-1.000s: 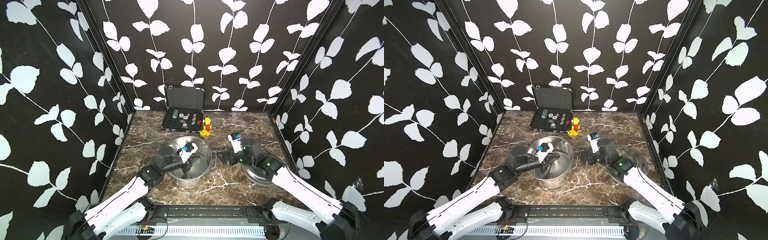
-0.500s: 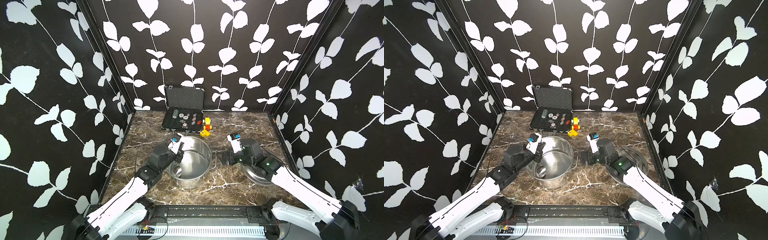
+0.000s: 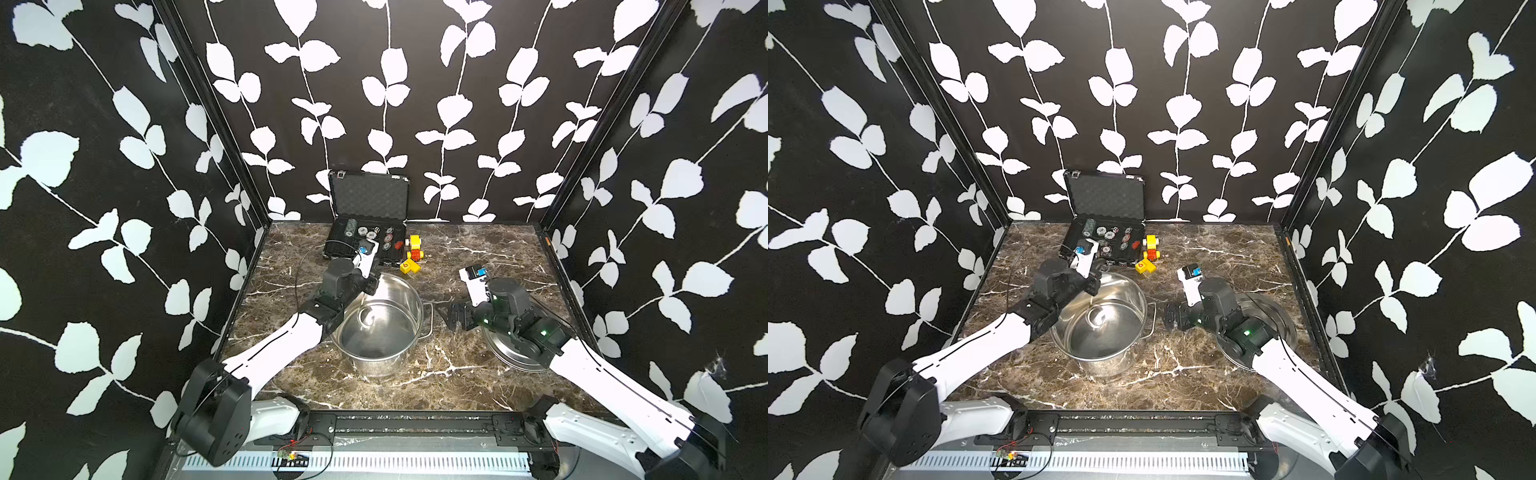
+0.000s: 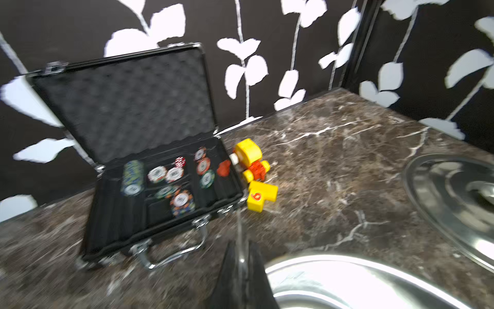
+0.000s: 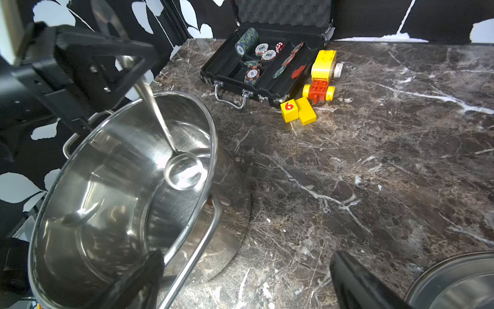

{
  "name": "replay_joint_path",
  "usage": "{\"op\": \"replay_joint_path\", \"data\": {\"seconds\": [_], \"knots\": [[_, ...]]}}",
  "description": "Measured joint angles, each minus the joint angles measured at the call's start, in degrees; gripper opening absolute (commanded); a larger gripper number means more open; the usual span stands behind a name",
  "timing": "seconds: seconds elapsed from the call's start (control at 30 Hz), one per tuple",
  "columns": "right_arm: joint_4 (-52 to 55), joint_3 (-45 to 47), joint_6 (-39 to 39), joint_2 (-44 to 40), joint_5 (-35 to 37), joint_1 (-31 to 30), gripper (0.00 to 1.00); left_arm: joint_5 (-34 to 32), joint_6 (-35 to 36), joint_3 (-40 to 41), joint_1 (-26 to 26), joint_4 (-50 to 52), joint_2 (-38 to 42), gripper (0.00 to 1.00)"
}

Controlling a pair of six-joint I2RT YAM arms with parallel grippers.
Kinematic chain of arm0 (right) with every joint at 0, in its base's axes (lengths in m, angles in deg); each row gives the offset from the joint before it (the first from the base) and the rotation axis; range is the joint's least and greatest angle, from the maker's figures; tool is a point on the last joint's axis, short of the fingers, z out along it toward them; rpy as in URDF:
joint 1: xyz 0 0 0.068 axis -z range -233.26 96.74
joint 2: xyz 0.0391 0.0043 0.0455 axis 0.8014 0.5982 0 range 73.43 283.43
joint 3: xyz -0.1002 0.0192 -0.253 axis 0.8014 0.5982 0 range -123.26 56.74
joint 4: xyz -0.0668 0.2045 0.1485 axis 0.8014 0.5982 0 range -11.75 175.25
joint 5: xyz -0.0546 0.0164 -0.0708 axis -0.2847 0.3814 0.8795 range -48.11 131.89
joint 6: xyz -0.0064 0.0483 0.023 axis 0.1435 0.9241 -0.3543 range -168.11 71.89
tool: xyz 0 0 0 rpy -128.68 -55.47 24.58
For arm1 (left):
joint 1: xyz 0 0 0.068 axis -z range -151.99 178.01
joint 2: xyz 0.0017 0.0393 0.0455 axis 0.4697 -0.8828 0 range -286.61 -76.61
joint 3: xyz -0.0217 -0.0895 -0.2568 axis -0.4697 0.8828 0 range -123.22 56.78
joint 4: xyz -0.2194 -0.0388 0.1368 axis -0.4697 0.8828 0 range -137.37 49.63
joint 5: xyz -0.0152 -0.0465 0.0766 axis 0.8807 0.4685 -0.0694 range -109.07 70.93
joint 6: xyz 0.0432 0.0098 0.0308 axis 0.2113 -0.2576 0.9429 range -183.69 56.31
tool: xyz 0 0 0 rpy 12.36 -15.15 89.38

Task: Stir the soup with a spoon
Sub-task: Stir the soup in the pan with a stick.

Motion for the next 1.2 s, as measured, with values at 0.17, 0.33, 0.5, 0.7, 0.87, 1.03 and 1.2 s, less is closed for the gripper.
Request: {"op": "replay_joint_path", "data": {"seconds": [0.17,0.33,0.5,0.7,0.87,1.03,1.2], "knots": [[0.0,0.0,0.0,-0.1,0.2,0.0,0.99,7.3,-1.6,-2.1,0.3,-4.7,-5.5,0.00],[0.1,0.0,0.0,-0.1,0.2,0.0,0.99,11.8,-1.5,-2.9,3.3,-7.0,-7.6,0.00],[0.2,0.0,0.0,-0.1,0.2,0.0,0.99,14.6,-0.4,-2.9,8.0,-7.3,-7.3,0.00],[0.2,0.0,0.0,0.3,0.2,0.0,0.99,16.8,1.0,-0.4,13.1,-5.2,-1.6,0.00],[0.2,0.0,0.0,1.8,0.1,0.0,0.99,18.6,2.7,3.6,15.2,0.2,6.9,0.00],[-0.1,0.0,0.0,2.6,-0.3,0.0,0.99,16.0,4.4,7.1,15.2,7.3,15.7,0.00],[-0.1,0.0,0.0,2.7,-0.4,0.0,0.99,9.8,5.9,10.7,15.2,12.9,24.4,0.00]]}}
